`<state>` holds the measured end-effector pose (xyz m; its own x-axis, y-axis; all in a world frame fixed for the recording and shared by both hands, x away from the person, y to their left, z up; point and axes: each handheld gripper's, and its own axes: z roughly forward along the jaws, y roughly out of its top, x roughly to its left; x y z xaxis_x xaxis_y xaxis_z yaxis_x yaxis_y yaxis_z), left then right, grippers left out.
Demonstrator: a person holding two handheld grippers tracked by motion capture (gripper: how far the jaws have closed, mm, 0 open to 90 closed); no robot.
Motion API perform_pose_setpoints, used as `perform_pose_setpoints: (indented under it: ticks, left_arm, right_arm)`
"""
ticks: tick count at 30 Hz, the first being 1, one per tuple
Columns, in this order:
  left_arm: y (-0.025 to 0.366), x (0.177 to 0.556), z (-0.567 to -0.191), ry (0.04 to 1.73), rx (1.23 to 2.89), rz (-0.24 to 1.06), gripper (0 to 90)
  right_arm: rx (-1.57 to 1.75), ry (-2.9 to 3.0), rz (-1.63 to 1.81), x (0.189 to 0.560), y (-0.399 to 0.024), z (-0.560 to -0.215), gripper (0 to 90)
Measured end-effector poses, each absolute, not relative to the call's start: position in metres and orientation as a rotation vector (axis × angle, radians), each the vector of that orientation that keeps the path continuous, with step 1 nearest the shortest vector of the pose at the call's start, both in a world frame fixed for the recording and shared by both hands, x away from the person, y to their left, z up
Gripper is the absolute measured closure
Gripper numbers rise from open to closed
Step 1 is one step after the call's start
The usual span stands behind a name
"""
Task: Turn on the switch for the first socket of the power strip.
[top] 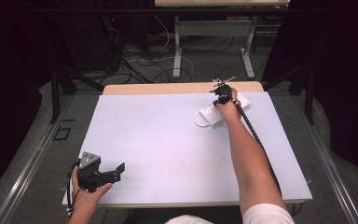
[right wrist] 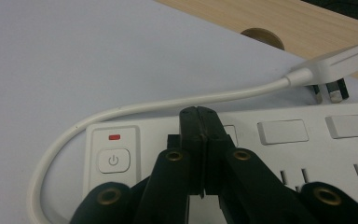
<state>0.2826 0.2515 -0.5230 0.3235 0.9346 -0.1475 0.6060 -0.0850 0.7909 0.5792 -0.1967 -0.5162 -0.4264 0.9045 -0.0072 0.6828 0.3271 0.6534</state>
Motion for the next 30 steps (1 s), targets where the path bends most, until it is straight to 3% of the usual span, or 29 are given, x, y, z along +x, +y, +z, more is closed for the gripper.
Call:
perform_pose_setpoints:
  ticks: [30]
  left_arm:
    - [0.2513,0.2825,-0.5234,1.375,1.795,0.516,2.2]
  right_arm:
    - [1.413,2.215,0.811,0.581,-0.1928,-0.5237,89.9]
